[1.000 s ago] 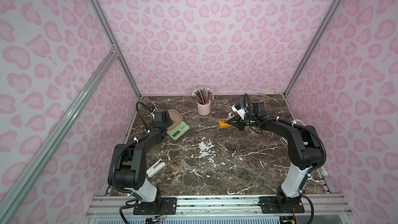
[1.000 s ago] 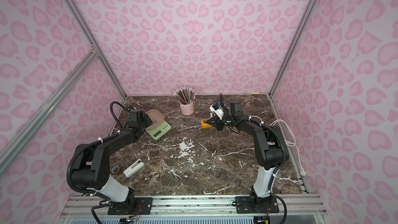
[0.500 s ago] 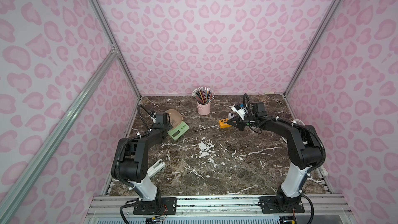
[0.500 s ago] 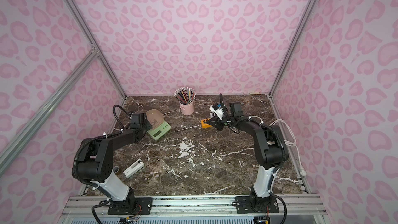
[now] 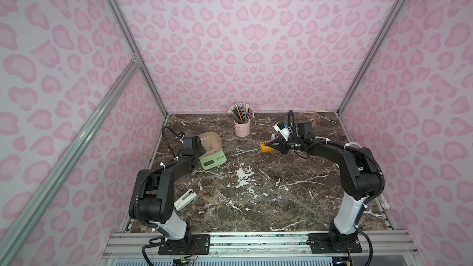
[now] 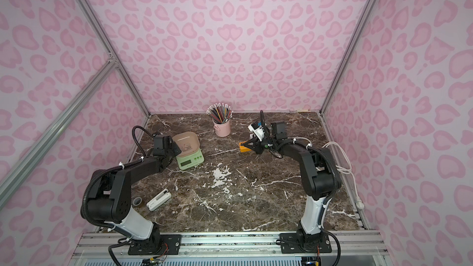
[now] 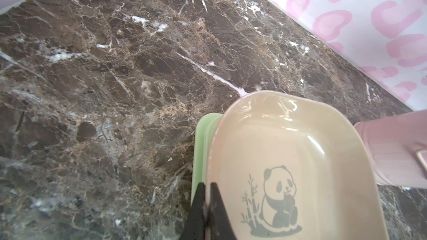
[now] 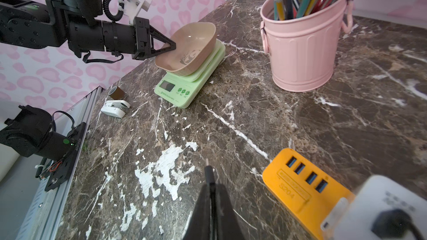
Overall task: Charge the electronic scale
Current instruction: Pick up the electronic scale at the center of the board.
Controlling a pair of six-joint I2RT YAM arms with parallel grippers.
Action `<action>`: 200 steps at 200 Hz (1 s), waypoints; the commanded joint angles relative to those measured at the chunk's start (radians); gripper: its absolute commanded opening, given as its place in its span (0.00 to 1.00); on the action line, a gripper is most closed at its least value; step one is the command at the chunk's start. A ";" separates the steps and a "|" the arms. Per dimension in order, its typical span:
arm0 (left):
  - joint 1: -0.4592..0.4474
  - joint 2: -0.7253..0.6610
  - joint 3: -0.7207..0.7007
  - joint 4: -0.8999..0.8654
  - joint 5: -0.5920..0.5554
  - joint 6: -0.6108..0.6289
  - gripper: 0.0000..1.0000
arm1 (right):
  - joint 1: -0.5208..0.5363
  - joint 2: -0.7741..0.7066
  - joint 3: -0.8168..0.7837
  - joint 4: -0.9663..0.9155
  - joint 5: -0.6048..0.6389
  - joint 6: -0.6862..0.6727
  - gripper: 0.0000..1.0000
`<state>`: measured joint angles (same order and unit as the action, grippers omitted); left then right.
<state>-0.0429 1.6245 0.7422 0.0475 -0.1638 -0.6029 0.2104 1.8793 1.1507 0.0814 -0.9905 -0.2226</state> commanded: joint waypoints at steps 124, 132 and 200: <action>-0.031 -0.220 -0.078 0.476 0.563 0.077 0.04 | 0.052 -0.027 -0.035 0.177 -0.116 0.247 0.00; -0.043 -0.217 -0.068 0.474 0.559 0.073 0.05 | 0.056 -0.031 -0.041 0.190 -0.119 0.264 0.00; -0.133 -0.154 0.030 0.376 0.458 0.034 0.04 | 0.076 -0.067 -0.102 0.296 -0.135 0.373 0.00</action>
<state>-0.1604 1.4590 0.7425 0.3916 0.3481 -0.5304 0.2821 1.8328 1.0676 0.2836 -1.0927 0.1013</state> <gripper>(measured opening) 0.060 0.087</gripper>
